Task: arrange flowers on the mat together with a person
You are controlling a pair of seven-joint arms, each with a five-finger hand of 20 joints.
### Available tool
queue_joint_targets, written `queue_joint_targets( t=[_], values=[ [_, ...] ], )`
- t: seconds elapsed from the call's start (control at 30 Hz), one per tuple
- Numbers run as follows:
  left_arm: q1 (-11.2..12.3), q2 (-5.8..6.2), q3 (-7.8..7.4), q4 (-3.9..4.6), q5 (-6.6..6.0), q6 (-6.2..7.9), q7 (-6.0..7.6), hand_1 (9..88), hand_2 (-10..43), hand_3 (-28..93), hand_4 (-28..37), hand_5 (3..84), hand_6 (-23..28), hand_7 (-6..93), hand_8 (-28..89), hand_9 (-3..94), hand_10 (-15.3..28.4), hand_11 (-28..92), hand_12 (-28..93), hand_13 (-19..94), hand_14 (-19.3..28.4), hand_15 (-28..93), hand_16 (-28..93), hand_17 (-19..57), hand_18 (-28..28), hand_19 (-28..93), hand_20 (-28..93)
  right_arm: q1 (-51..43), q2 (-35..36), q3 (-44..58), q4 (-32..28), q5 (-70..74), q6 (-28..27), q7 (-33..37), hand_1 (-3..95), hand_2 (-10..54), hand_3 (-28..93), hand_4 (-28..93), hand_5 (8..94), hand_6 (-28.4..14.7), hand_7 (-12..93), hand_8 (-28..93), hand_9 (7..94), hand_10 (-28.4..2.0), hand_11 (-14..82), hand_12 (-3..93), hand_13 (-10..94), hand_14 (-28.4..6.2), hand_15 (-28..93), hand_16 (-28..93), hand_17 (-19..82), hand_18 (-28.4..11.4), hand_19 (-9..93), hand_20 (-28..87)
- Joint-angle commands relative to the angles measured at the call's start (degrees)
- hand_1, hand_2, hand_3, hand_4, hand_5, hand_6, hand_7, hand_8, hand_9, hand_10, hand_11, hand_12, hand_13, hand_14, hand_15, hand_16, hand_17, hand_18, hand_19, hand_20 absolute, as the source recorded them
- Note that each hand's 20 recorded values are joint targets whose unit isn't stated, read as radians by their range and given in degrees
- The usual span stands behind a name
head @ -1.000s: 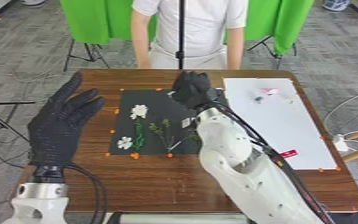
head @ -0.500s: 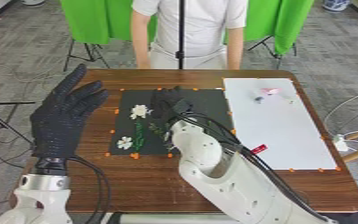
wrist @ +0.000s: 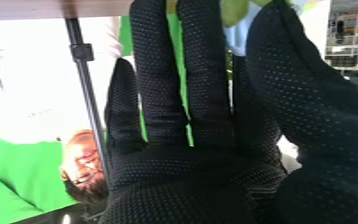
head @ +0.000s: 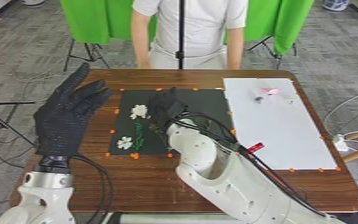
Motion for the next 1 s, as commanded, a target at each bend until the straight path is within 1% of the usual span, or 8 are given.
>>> queue_joint_targets(
  t=[0.03, 0.1, 0.4, 0.57, 0.63, 0.93, 0.97, 1.0],
  values=[
    [-0.16, -0.03, 0.45, 0.54, -0.33, -0.34, -1.20, 21.9, 7.2, 77, -28.3, 35.6, 8.7, 11.1, -10, 36.8, 21.4, 25, 10, 28, 28.0, 50, -11, -6.8, 24.9, 62, 5, -0.54, -0.11, 0.59, 0.15, -1.06, -2.56, -0.22, 47.4, -9.5, 78, -28, 71.3, 9.1, 12, -13, 70.9, -10.2, 20.4, 13.5, 60, -9.0, 37, 14, 10, -15.3, 52, 12],
    [-0.10, -0.46, 0.29, 0.56, -0.03, -0.52, -1.40, 22.1, 7.2, 77, -28.2, 35.6, 8.7, 11.2, -10, 36.8, 21.4, 25, 10, 28, 28.0, 50, -11, -6.8, 24.9, 62, 5, -0.83, -0.39, 1.03, 0.17, -2.01, -3.31, -0.61, 47.0, -9.5, 78, -28, 71.0, 9.1, 13, -14, 70.5, -10.2, 20.1, 13.3, 59, -9.2, 37, 14, 9, -15.2, 52, 12],
    [0.08, -0.58, 0.19, 0.53, -0.11, -0.01, -2.01, 22.6, 7.2, 77, -28.0, 35.7, 8.6, 11.3, -10, 36.7, 21.3, 26, 10, 28, 27.9, 50, -11, -6.8, 24.9, 62, 5, -2.47, -1.26, 2.98, -0.87, -3.27, -7.88, -2.49, 44.4, -9.5, 78, -28, 69.6, 8.9, 13, -14, 67.8, -11.2, 19.4, 13.0, 57, -10.0, 38, 14, 8, -15.4, 53, 12],
    [0.42, -0.50, 0.31, 0.44, -0.29, 0.17, -2.04, 22.8, 7.2, 77, -27.7, 35.7, 8.6, 11.3, -10, 36.8, 21.3, 26, 10, 28, 28.0, 50, -11, -6.8, 24.9, 62, 5, -3.00, -1.29, 3.15, -1.44, -3.47, -6.73, -2.82, 40.8, -9.5, 79, -28, 67.4, 7.9, 13, -14, 65.5, -12.2, 19.5, 13.1, 56, -10.8, 39, 13, 7, -15.7, 53, 13],
    [0.44, -0.55, 0.21, 0.48, 0.02, -0.04, -2.20, 22.9, 7.1, 77, -27.7, 35.7, 8.6, 11.3, -10, 36.8, 21.4, 26, 10, 28, 27.9, 50, -11, -6.8, 25.0, 62, 5, -3.24, -1.56, 3.62, -1.71, -4.11, -6.92, -3.34, 40.1, -9.5, 79, -28, 66.7, 7.9, 13, -14, 64.8, -12.5, 19.3, 13.0, 55, -11.1, 40, 13, 7, -16.0, 53, 13],
    [1.06, -0.37, -0.01, 0.12, -0.03, 0.41, -2.42, 23.0, 7.2, 77, -27.1, 35.7, 8.7, 11.4, -10, 36.8, 21.4, 26, 10, 28, 27.8, 50, -11, -6.7, 25.1, 63, 6, -4.12, -2.28, 4.68, -3.34, -5.67, -9.81, -3.69, 35.9, -9.5, 79, -28, 62.0, 7.5, 13, -14, 61.4, -13.8, 19.0, 12.7, 53, -12.4, 42, 13, 5, -16.7, 53, 14],
    [1.15, -1.20, -0.34, 0.12, 0.39, -0.05, -3.04, 23.0, 7.2, 77, -27.0, 35.7, 8.7, 11.3, -10, 36.8, 21.4, 26, 10, 28, 27.8, 50, -11, -6.7, 25.2, 63, 6, -4.43, -2.53, 5.11, -3.49, -6.10, -10.55, -4.19, 35.4, -9.5, 79, -28, 61.4, 7.2, 13, -14, 60.9, -14.0, 19.0, 12.7, 52, -12.6, 42, 13, 5, -16.7, 54, 14],
    [1.11, -1.06, -0.28, 0.11, 0.24, 0.04, -2.95, 23.0, 7.3, 77, -26.9, 35.7, 8.7, 11.3, -10, 36.8, 21.4, 26, 10, 28, 27.7, 50, -11, -6.6, 25.2, 63, 6, -4.42, -2.68, 5.30, -3.68, -6.01, -11.65, -4.32, 34.8, -9.5, 79, -28, 60.6, 6.9, 13, -14, 60.3, -14.2, 19.0, 12.6, 52, -12.6, 43, 12, 5, -16.7, 54, 14]
  ],
)
